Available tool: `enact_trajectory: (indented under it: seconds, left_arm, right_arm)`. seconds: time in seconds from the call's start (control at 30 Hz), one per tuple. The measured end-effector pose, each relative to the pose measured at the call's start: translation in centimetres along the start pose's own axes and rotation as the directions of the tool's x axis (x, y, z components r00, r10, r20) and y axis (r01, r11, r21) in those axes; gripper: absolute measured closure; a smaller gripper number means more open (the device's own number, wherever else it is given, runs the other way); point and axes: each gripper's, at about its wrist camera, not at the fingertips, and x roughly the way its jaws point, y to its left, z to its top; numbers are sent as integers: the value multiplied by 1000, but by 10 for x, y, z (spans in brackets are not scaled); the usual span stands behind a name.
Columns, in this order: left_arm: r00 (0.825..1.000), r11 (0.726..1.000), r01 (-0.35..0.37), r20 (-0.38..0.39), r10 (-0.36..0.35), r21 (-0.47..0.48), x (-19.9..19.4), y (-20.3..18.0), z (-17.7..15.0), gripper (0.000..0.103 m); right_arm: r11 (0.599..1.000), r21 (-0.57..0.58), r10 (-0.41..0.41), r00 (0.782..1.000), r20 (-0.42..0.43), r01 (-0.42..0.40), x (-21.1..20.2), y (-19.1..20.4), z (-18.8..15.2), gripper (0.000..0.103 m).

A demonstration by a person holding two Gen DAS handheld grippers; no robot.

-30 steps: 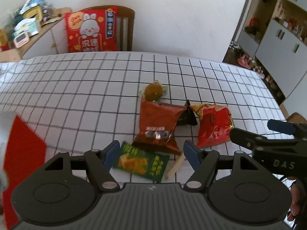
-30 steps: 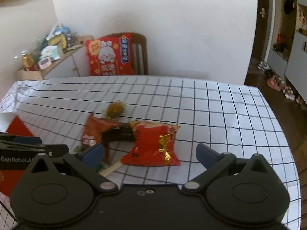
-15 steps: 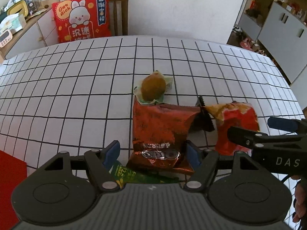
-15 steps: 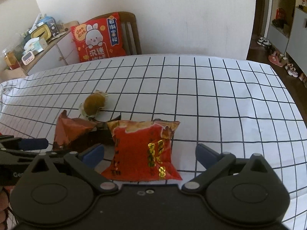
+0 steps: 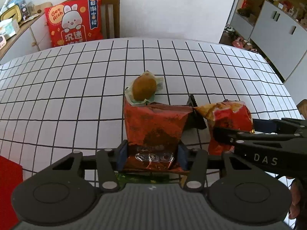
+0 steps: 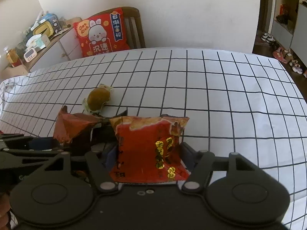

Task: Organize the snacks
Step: 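Grasp the brown Oreo bag with left tool while right tool grasps the red gold-print bag, then carry the Oreo bag and red bag over the red box with both tools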

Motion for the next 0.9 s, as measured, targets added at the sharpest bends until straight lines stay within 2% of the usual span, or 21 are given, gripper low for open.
enact_trajectory:
  seconds: [0.17, 0.47, 0.9]
  left_arm:
    - [1000, 1000, 10, 6, -10, -18, -18, 1, -7, 53]
    - [999, 998, 28, 27, -26, -53, -76, 6, -24, 53]
    - [998, 993, -6, 62, 13, -115, -159, 37, -58, 53]
  right_arm:
    - [1000, 10, 0, 1000, 11, 0, -16, 4, -4, 41]
    - [1000, -1, 27, 999, 47, -27, -63, 15, -13, 41]
    - [992, -48, 119, 990, 72, -115, -132, 59, -29, 41]
